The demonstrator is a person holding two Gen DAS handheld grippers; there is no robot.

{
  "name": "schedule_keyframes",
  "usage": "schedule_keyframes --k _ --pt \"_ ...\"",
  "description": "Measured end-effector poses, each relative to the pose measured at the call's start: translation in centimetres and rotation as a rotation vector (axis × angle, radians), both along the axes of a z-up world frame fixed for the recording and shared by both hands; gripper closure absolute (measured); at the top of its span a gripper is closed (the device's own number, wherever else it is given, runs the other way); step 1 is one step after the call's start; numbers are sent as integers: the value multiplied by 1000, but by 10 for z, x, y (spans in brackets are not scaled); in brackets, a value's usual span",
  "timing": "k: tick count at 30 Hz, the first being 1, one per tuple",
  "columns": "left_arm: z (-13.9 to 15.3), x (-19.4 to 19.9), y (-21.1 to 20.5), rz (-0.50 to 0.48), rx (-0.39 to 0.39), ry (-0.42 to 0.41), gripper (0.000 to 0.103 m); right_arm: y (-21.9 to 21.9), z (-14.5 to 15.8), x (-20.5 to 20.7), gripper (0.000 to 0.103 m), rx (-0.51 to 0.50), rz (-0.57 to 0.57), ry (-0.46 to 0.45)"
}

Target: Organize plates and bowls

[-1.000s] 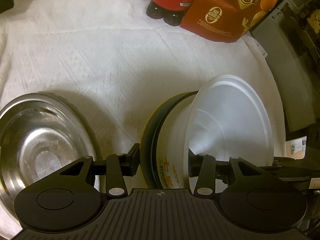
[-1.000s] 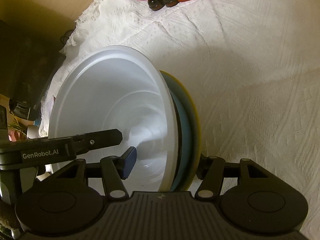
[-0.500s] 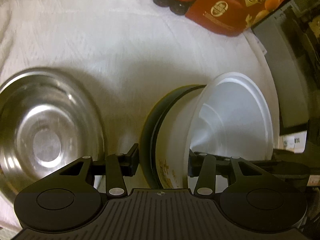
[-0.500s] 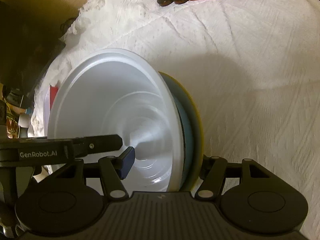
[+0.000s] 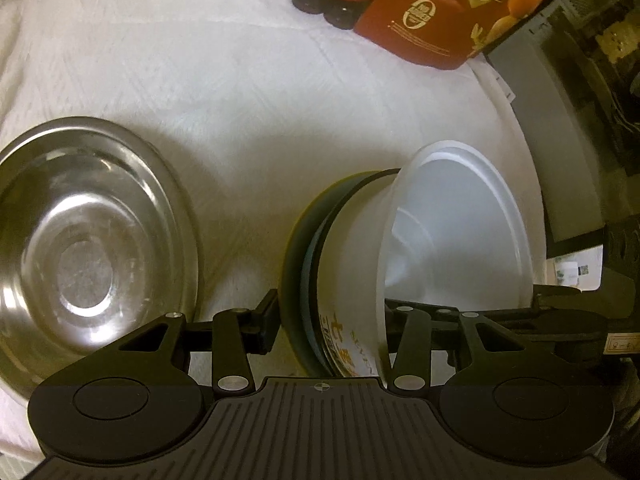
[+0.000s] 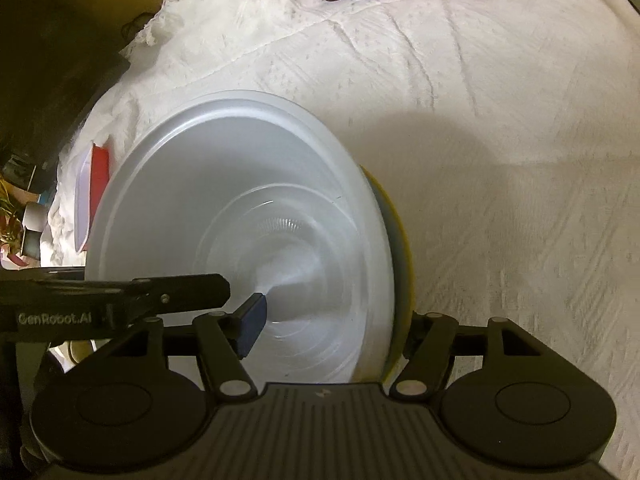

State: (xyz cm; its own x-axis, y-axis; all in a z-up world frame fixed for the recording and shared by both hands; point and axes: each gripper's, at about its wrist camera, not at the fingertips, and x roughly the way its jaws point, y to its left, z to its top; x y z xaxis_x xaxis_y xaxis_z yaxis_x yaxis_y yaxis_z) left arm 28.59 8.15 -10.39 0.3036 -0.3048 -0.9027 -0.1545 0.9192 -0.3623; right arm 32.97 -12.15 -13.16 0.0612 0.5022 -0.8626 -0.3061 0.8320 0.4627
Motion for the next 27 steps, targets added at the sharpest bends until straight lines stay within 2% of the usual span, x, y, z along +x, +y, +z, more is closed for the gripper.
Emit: schedule_keyframes --k 4,8,10,17,22,27 --pt "1 1 -2 -3 6 -6 55 0 3 -2 36 -15 11 -33" --pt "8 -1 -7 -8 62 -51 57 -3 16 -3 36 -118 11 -187" --pt "12 -2 -10 -9 90 -68 57 -4 19 -1 36 -161 11 -232" --pt "12 -1 -13 -11 113 -72 57 2 19 -4 36 -176 56 -303" --pt "11 -1 -15 -12 116 -73 56 5 19 -5 36 -161 19 -343" --pt "12 -2 -14 -9 114 -73 56 4 17 -1 36 -117 28 -282"
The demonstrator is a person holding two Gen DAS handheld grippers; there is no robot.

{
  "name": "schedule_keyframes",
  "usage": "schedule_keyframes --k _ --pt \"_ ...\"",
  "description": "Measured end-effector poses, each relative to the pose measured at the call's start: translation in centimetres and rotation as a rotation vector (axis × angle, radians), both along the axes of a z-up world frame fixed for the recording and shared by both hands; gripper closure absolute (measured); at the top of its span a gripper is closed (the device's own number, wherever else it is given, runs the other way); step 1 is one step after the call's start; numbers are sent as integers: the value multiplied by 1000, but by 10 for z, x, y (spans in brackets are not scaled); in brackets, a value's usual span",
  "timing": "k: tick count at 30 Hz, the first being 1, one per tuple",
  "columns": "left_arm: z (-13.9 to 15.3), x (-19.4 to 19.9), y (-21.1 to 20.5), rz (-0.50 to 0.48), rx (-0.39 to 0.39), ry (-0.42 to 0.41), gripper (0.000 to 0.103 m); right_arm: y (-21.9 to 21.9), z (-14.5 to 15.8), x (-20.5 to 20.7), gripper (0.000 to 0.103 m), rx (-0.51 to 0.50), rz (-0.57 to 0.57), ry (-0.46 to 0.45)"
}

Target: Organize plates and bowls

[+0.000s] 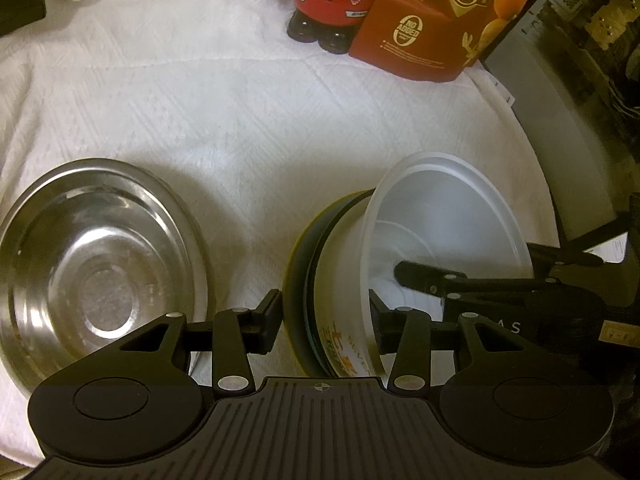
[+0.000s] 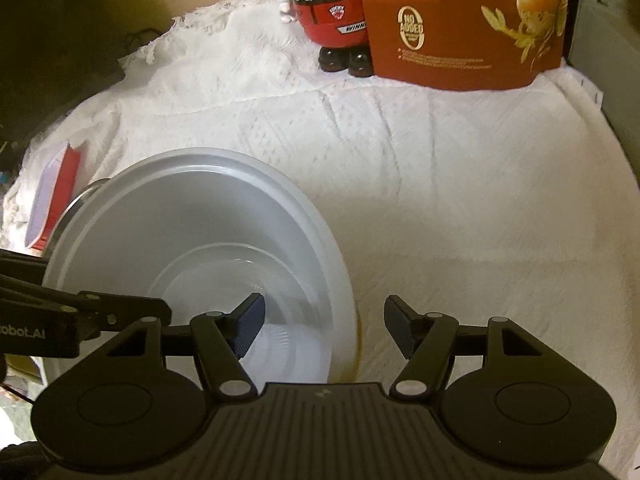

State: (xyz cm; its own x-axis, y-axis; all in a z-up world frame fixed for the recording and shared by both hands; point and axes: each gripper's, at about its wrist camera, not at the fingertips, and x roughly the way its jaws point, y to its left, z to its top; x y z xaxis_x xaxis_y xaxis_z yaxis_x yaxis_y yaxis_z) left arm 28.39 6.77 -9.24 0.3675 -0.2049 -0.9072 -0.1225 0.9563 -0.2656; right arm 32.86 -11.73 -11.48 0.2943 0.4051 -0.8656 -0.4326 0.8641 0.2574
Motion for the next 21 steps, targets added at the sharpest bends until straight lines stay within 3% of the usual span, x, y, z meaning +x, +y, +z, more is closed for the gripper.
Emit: schedule_keyframes --k 5,15,21 --pt "-1 2 1 -7 -1 6 56 2 -4 2 36 56 25 83" --pt "-6 7 -2 -21 -1 25 56 2 -6 4 36 89 37 138" --pt "-12 10 6 11 -60 49 54 -6 -12 10 36 140 4 226"
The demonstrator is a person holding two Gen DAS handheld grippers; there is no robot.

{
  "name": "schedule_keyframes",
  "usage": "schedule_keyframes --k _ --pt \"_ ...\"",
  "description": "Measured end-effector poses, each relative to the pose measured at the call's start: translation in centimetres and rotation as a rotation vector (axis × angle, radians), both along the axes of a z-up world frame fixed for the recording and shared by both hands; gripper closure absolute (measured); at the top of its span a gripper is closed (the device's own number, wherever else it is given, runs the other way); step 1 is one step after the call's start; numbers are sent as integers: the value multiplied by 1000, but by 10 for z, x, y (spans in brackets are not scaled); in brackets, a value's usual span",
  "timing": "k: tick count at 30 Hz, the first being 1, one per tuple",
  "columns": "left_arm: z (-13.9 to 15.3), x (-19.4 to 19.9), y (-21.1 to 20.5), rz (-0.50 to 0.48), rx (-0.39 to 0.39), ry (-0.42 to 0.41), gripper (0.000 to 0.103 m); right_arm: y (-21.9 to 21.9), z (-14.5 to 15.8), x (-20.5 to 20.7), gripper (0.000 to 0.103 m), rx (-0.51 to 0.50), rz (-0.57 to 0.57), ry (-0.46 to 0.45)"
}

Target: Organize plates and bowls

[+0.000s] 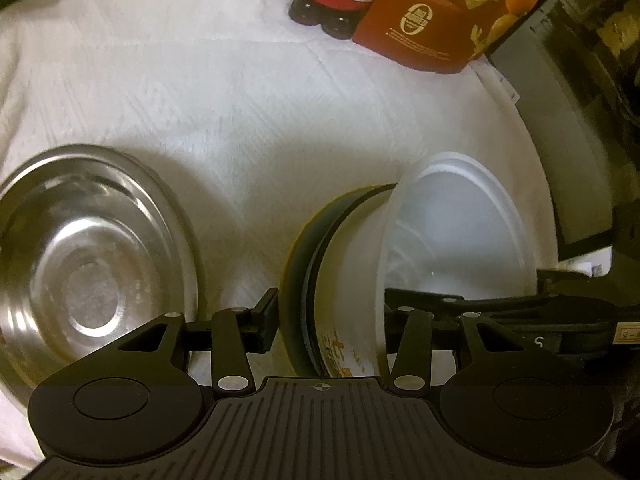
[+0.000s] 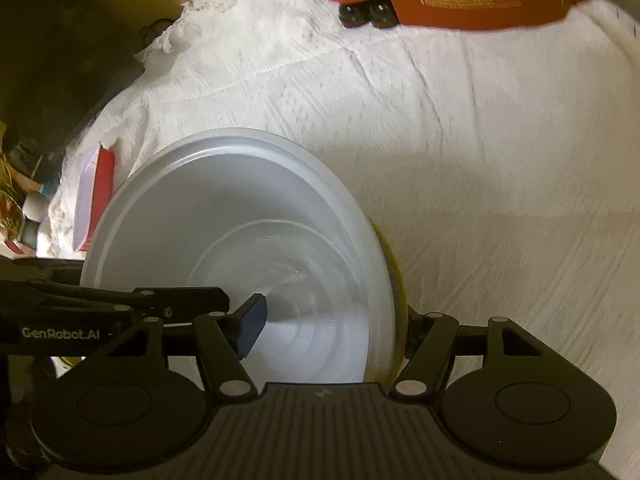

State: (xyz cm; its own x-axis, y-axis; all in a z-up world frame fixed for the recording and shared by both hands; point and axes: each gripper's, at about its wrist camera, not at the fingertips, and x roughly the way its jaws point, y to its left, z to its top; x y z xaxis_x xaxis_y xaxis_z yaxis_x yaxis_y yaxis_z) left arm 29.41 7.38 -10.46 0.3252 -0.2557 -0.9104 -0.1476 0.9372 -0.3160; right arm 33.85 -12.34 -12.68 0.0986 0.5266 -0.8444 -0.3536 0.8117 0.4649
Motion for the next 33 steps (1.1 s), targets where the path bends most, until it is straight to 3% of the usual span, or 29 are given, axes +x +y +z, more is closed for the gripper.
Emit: schedule_keyframes --k 5,18,33 --pt "-4 3 1 -5 -22 14 52 -7 -5 3 36 44 -45 71" --pt "-12 6 8 26 -106 43 46 -8 -9 7 37 42 -29 124" --pt "-15 -20 20 72 -178 87 47 8 6 2 37 1 30 91"
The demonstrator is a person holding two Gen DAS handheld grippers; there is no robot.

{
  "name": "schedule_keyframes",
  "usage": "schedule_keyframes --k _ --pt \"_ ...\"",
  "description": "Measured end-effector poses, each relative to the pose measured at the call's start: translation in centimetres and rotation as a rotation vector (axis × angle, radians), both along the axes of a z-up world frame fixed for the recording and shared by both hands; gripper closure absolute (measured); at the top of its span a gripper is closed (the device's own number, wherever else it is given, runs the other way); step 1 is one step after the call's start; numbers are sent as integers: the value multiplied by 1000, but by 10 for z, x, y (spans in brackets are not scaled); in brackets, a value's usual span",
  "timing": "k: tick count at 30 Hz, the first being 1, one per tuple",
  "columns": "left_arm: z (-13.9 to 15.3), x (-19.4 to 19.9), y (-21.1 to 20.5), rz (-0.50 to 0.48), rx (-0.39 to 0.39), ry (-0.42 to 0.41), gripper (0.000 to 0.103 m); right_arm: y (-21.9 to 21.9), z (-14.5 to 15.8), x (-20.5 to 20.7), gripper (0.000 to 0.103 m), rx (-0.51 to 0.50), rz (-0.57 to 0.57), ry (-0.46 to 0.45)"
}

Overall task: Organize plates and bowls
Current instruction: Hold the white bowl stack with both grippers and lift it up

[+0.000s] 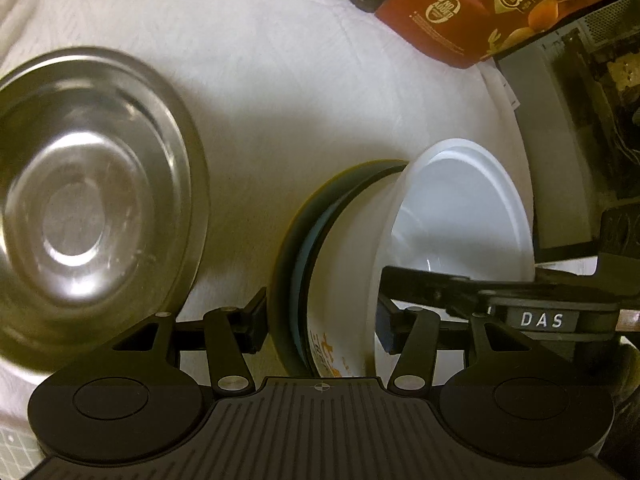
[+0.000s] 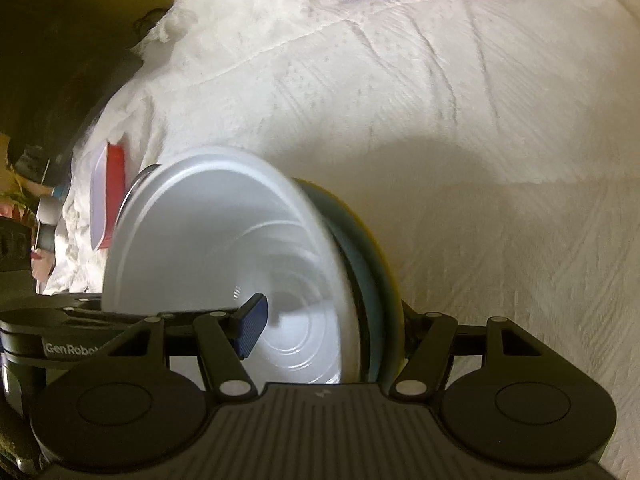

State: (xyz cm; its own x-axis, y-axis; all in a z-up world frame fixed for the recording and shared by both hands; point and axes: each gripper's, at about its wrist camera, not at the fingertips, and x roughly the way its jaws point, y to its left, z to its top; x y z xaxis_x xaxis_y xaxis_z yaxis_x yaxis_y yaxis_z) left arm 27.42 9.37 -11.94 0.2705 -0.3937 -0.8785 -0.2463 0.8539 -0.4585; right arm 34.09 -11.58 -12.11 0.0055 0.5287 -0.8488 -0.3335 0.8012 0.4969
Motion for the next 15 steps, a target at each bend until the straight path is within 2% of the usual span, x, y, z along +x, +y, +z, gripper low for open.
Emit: schedule_keyframes --k 8,10,15 --pt "3 4 -3 5 -3 -38 47 -1 -5 -2 35 -32 0 -22" --pt "4 7 -6 -4 21 -34 47 -2 -5 -2 34 -28 -9 -21" --pt "3 9 -5 -9 13 -26 47 1 -5 -3 34 -47 1 -32"
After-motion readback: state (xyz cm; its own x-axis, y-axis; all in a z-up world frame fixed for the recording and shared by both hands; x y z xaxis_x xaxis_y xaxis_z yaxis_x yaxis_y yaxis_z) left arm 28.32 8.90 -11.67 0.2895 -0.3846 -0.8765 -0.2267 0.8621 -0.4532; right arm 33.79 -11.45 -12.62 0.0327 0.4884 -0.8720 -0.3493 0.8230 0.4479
